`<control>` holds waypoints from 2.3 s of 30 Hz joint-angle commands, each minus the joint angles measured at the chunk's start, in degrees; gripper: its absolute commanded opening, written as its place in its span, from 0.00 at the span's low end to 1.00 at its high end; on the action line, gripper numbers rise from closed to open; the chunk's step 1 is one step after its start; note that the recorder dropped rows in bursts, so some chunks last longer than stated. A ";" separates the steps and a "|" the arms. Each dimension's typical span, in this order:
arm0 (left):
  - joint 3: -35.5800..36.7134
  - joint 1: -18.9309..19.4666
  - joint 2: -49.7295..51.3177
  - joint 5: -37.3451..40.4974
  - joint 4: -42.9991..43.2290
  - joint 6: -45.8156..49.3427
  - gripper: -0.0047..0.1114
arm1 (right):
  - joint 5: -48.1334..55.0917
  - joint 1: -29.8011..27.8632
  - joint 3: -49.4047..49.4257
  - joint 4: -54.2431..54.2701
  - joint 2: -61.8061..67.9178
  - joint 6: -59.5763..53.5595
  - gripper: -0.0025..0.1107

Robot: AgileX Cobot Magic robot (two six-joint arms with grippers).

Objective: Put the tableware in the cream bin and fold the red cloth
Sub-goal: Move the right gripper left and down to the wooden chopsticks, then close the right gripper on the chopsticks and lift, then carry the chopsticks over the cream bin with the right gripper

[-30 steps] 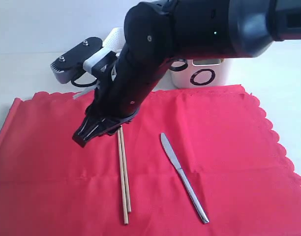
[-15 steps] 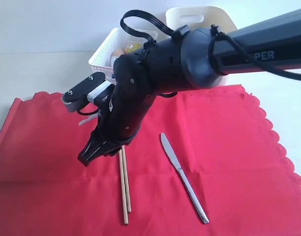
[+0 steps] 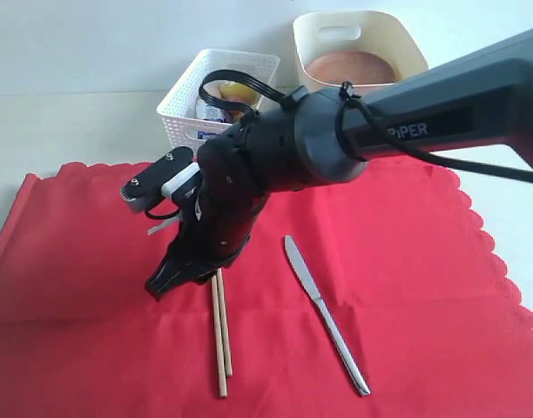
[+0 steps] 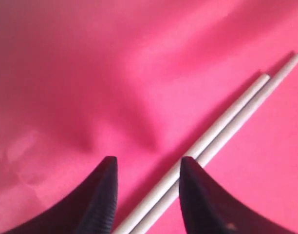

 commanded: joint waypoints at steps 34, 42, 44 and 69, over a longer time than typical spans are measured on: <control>-0.16 -0.29 0.12 -0.60 0.13 -0.32 0.04 | -0.31 0.12 -0.24 -5.92 0.97 8.68 0.06; -0.16 -0.29 0.12 -0.60 0.13 -0.32 0.04 | 0.75 0.12 -0.24 -5.92 -4.24 8.68 0.06; -0.16 -0.29 0.12 -0.60 0.13 -0.32 0.04 | 0.75 0.12 -0.24 -6.02 -5.52 8.68 0.05; -0.16 -0.29 0.12 -0.60 0.13 -0.32 0.04 | -11.14 -14.90 -5.11 -8.11 -20.06 8.45 0.02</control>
